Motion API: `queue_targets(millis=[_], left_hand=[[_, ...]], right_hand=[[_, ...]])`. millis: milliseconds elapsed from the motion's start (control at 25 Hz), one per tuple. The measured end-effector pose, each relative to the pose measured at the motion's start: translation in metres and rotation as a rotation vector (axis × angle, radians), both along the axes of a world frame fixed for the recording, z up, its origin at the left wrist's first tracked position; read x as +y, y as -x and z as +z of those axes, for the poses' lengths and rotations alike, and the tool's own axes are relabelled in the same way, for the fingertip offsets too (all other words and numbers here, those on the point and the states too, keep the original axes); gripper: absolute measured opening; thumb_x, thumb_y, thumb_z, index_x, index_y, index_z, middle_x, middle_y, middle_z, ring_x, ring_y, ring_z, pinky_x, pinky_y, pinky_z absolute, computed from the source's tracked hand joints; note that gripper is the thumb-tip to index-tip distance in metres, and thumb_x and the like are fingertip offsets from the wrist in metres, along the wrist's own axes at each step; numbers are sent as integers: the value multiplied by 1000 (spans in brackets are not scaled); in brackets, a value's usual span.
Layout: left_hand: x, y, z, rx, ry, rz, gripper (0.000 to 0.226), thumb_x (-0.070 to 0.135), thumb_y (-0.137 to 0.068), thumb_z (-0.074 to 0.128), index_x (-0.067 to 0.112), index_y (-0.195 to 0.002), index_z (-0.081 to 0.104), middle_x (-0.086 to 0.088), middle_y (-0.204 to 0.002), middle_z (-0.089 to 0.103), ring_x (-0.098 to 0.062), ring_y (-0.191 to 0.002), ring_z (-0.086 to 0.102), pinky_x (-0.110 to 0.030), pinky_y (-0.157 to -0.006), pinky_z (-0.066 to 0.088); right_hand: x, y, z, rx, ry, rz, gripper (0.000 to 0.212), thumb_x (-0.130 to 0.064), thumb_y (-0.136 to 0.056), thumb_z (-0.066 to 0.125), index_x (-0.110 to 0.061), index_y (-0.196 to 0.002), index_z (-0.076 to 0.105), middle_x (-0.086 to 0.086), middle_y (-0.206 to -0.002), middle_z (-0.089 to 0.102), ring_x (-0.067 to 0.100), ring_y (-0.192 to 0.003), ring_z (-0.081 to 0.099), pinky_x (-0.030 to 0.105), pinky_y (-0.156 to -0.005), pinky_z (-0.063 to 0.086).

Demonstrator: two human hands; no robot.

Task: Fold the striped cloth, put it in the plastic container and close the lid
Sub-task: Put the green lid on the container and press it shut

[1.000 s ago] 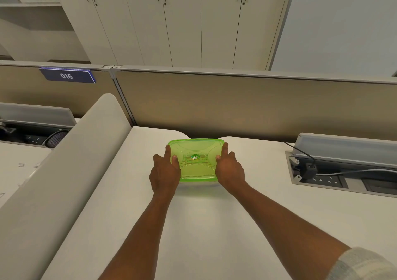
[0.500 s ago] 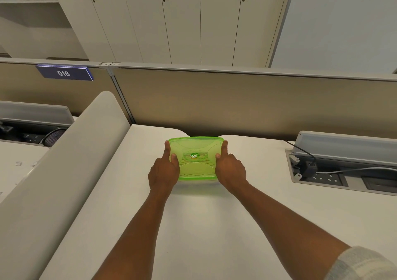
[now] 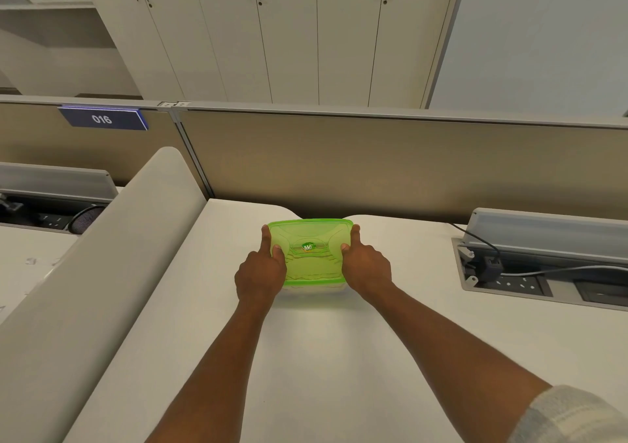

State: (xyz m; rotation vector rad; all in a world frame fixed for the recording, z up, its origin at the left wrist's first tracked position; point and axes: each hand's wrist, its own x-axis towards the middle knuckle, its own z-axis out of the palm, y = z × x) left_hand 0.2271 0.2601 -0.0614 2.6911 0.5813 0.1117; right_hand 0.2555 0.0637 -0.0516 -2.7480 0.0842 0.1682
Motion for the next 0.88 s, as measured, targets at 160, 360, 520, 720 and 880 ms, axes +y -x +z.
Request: queue_targets(millis=[160, 360, 520, 720, 880], left_hand=[[1, 0, -1, -19, 17, -5, 57, 45, -99, 21, 37, -153, 6, -15, -93, 64, -37, -87, 61, -39, -70, 43], [3, 1, -2, -40, 67, -15, 57, 46, -99, 25, 39, -153, 8, -18, -92, 65, -40, -89, 61, -42, -76, 48], [5, 2, -5, -75, 104, -3, 57, 50, -97, 28, 43, -151, 10, -19, -93, 65, -42, -90, 62, -44, -78, 50], [6, 3, -7, -83, 86, -13, 59, 53, -96, 28, 43, -151, 10, -21, -92, 64, -43, -90, 62, -45, -78, 50], [7, 3, -4, -57, 48, -88, 62, 56, -97, 24, 37, -153, 6, -21, -92, 65, -42, -88, 62, -43, -75, 50]], right_hand=[[-1, -1, -2, -5, 6, 3, 56, -37, -102, 23, -22, -154, 6, 14, -105, 67, 36, -94, 62, 38, -70, 38], [-2, -1, -4, -9, 17, 11, 57, -38, -102, 22, -22, -154, 5, 14, -102, 67, 35, -91, 62, 37, -68, 37], [-4, 0, -11, -43, -3, 4, 56, -42, -101, 20, -25, -153, 5, 14, -99, 68, 35, -88, 62, 37, -68, 37], [-7, 3, -15, -84, -43, 20, 57, -45, -101, 19, -26, -153, 6, 16, -98, 68, 38, -89, 63, 39, -68, 37], [-8, 2, -9, -36, -34, 35, 59, -45, -101, 20, -24, -154, 3, 18, -104, 67, 38, -93, 63, 39, -70, 38]])
